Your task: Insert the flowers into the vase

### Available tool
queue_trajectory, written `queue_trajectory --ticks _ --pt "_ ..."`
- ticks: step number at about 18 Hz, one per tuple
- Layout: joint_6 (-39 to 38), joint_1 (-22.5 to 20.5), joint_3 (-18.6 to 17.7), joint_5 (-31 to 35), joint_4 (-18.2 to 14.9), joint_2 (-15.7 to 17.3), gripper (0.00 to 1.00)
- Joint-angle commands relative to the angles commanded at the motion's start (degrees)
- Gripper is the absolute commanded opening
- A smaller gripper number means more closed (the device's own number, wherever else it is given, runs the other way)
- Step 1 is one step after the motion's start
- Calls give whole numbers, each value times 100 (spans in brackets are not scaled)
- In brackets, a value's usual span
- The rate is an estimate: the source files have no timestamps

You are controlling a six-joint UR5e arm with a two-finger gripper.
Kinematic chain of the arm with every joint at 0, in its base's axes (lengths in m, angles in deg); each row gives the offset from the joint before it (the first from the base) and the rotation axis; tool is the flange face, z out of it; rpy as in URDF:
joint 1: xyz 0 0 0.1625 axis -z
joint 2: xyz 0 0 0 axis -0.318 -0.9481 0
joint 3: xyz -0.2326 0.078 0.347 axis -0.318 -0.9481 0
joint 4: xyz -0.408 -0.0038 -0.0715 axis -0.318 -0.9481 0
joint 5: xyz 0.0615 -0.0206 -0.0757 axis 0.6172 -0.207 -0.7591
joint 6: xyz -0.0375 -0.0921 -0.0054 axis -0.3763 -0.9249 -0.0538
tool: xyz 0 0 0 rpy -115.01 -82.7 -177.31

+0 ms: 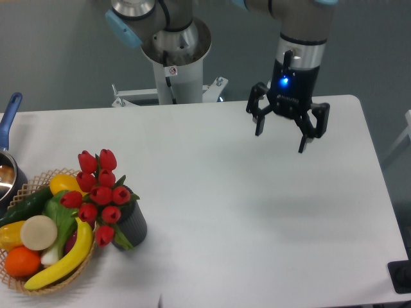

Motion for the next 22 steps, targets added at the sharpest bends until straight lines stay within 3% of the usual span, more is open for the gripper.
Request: queue_trajectory --ticks 2,4,22 --pt "209 35 255 115 -599 -9 100" --pt "421 44 309 124 -803 -26 100" --pt "642 62 265 212 -795 176 100"
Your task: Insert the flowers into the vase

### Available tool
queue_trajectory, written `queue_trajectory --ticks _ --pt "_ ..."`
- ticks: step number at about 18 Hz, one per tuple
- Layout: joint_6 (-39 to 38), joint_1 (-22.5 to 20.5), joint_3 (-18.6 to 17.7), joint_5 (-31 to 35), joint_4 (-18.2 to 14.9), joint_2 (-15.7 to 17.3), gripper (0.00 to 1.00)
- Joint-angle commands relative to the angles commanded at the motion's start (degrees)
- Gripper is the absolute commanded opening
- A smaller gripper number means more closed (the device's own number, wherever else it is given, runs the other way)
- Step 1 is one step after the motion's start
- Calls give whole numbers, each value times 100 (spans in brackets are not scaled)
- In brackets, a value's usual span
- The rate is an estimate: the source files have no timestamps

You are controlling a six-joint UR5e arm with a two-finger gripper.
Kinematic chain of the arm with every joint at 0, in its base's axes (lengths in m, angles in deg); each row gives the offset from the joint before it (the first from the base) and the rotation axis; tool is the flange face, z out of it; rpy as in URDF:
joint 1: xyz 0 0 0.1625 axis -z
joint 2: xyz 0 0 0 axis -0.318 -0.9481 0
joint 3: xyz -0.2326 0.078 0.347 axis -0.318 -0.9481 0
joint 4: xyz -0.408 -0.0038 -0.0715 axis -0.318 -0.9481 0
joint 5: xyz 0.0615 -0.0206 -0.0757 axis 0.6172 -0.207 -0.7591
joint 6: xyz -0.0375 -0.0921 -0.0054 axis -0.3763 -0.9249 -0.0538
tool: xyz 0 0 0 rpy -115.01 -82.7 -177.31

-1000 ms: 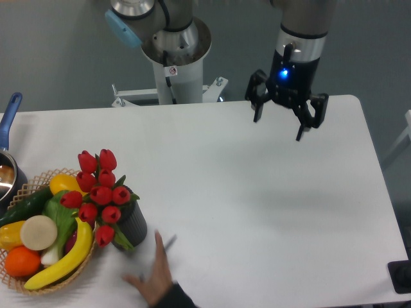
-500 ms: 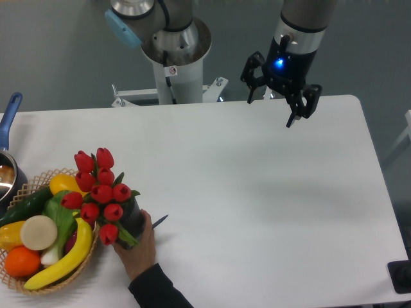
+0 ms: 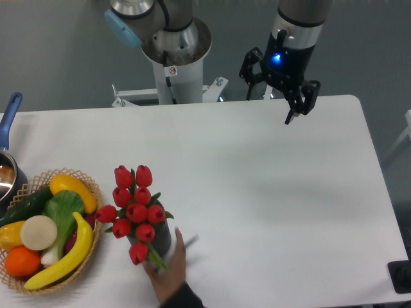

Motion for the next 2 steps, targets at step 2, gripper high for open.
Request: queue_trajectory --ticks 2 --pt "0 0 0 0 -9 9 100"
